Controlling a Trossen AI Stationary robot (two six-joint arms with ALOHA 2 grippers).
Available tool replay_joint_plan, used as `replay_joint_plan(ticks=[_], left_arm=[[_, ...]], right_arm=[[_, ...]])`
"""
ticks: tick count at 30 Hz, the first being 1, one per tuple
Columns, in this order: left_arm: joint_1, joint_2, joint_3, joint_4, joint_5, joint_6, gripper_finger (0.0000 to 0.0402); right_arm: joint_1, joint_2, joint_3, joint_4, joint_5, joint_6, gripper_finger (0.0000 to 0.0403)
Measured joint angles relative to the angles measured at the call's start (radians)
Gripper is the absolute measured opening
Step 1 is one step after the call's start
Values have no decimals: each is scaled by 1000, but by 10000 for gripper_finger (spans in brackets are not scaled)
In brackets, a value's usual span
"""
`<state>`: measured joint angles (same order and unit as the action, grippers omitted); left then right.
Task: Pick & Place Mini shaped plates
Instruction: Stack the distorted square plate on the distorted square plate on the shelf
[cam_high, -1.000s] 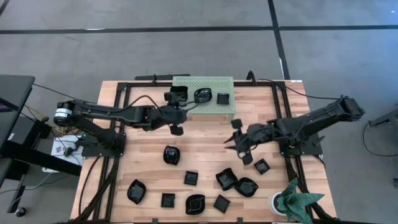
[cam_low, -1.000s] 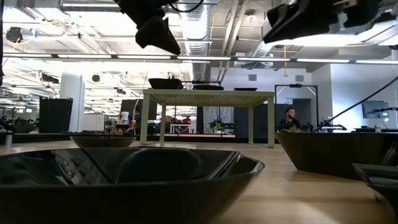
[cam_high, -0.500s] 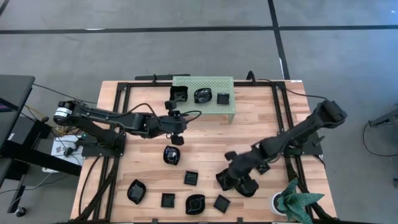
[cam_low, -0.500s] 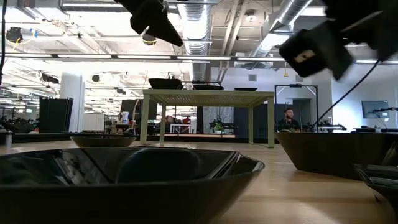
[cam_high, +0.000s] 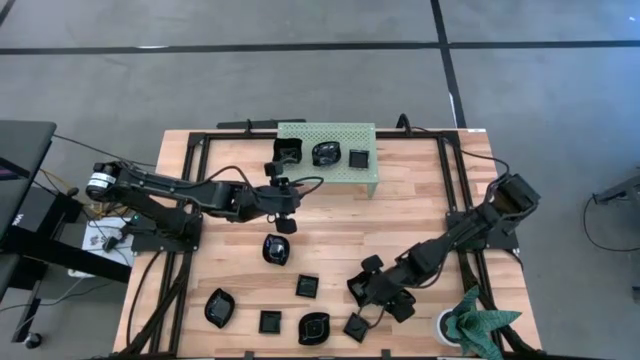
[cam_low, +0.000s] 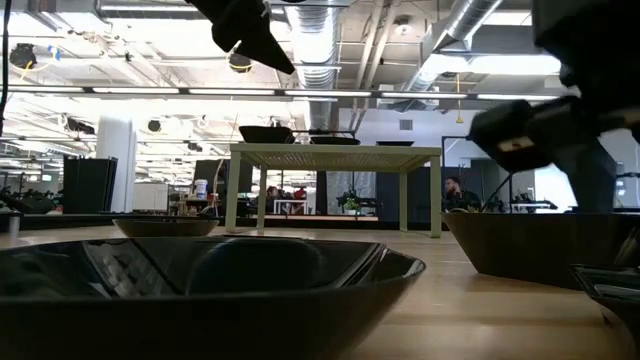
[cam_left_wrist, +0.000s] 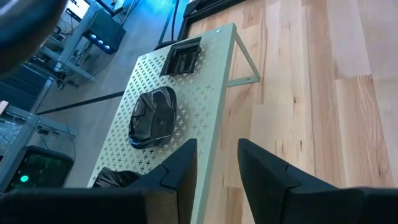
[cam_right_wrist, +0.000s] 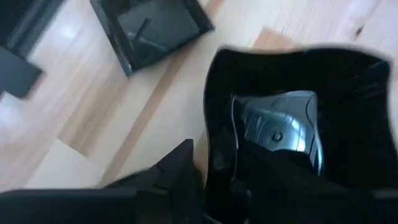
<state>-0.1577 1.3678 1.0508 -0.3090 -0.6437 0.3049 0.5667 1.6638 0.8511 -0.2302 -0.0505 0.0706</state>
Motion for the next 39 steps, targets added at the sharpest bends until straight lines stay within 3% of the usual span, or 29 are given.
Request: replay_joint_plan(ticks=[4,9,11,17,20,25,30,39], left_arm=[[0,0,0,0,0,0,118],[-3,0,0,2,3,-22,118],[-8,0,0,3,44,-52,118],[-48,0,0,21,371,-60,118],[-82,10,1,66,466,-76,118],[-144,95,1,214,498,-47,118],[-154,224,1,284,496,-2,119],[-84,402,1,386,491,-47,168]], right_arm=[[-10,6,-1,-2,-1,-13,98],[-29,-7,0,-1,-2,-54,25],[-38,-20,6,-21,-1,-61,8],[-73,-83,45,-114,-2,-180,14],[-119,-125,54,-110,-3,-272,3],[-243,-153,59,-105,-8,-360,6],[-351,-153,59,-108,-103,-434,3],[-393,-153,59,-66,-143,-549,1]])
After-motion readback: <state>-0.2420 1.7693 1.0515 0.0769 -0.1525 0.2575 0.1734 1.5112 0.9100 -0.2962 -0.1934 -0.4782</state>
